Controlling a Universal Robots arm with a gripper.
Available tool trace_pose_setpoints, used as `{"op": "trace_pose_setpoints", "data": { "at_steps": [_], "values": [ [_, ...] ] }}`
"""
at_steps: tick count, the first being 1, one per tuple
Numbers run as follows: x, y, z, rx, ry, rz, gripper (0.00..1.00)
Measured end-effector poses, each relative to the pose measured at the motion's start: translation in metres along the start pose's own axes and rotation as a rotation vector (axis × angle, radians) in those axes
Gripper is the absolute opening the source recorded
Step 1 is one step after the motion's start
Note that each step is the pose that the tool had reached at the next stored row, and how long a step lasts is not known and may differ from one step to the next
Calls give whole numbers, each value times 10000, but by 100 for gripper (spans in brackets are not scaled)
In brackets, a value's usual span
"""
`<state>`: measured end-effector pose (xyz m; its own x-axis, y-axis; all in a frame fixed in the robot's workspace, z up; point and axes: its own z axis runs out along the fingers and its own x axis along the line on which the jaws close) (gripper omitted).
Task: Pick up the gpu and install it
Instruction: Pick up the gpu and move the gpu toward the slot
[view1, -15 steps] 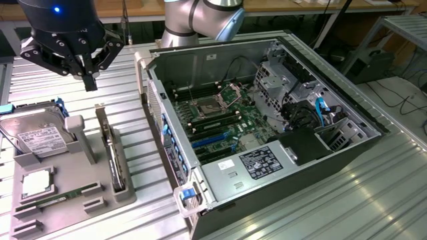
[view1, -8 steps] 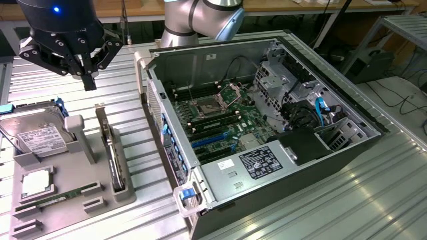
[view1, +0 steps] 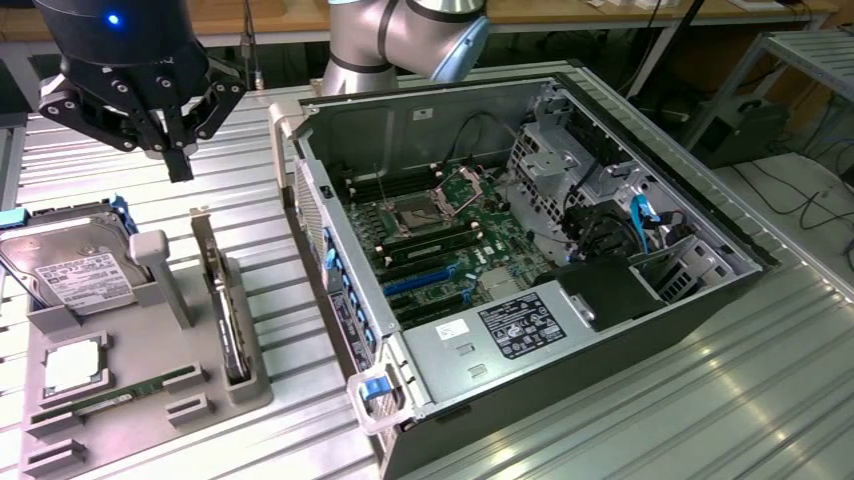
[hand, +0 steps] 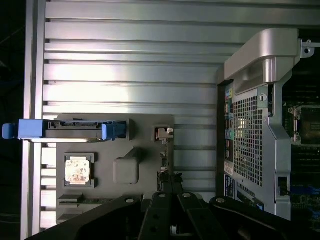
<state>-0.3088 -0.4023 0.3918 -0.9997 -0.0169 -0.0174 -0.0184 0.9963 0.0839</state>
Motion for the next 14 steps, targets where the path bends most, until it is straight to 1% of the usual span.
{"op": "trace_pose_setpoints", "data": {
  "at_steps": [2, 3, 4, 5, 9, 10, 11, 12, 13, 14],
  "values": [
    [0, 0, 0, 0, 0, 0, 24],
    [0, 0, 0, 0, 0, 0, 24],
    [0, 0, 0, 0, 0, 0, 29],
    [0, 0, 0, 0, 0, 0, 29],
    [0, 0, 0, 0, 0, 0, 54],
    [0, 0, 0, 0, 0, 0, 54],
    [0, 0, 0, 0, 0, 0, 60],
    [0, 0, 0, 0, 0, 0, 60],
    [0, 0, 0, 0, 0, 0, 66],
    [0, 0, 0, 0, 0, 0, 66]
  ]
}}
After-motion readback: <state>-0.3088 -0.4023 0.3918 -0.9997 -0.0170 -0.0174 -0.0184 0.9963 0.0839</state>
